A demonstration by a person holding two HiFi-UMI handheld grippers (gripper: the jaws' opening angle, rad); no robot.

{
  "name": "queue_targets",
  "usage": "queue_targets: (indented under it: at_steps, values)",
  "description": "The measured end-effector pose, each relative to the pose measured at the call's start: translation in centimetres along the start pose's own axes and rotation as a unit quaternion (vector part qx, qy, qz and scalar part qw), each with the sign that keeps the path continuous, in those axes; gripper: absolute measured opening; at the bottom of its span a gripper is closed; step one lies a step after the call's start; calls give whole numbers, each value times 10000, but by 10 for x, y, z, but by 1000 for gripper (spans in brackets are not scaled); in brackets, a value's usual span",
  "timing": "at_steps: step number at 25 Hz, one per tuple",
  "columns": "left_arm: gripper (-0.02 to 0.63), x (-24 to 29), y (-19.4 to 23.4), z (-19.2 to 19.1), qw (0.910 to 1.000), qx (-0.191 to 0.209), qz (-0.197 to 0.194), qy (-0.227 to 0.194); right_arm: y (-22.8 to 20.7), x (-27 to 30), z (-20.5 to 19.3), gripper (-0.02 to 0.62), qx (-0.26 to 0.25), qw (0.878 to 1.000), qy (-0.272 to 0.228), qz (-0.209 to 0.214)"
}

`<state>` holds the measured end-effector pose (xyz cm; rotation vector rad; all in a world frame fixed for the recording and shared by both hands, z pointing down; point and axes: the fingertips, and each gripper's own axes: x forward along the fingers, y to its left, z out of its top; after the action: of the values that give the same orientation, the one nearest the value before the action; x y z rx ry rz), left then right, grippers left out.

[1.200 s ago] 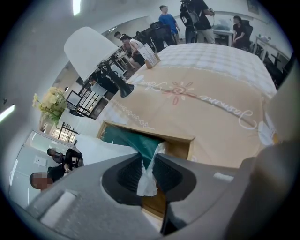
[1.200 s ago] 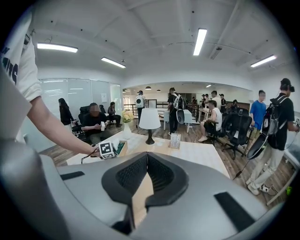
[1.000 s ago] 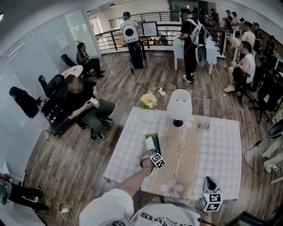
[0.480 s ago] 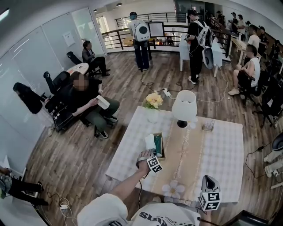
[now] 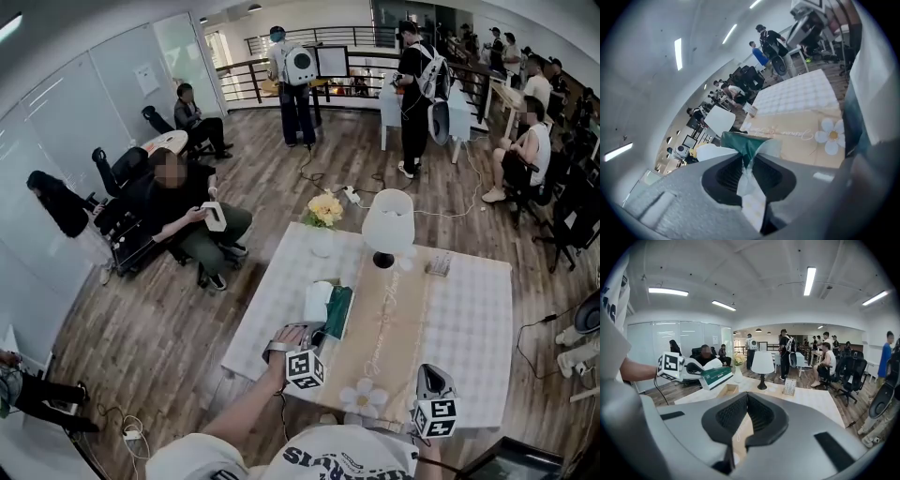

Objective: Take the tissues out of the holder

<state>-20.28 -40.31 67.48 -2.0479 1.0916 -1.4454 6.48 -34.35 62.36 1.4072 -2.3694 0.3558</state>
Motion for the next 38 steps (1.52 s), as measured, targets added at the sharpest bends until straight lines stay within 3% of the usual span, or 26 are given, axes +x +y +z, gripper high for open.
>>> queue_targets:
  at_steps: [4,11,27,38]
  values:
    - [67,-67,10,37,9990,95,136,-411,11,8,8,9,-57,9999,-70,133]
    - [67,-140,18,72,9969,23,398,-677,32,15,11,9,-119,9992,-77,378]
    - [67,-132,26,57,9970,-89,530,-551,36,12,8,8,-133,9993,-74,333]
    - [67,-105,10,70,9973,187,242,-675,25,2,2,9,-28,9999,-61,146]
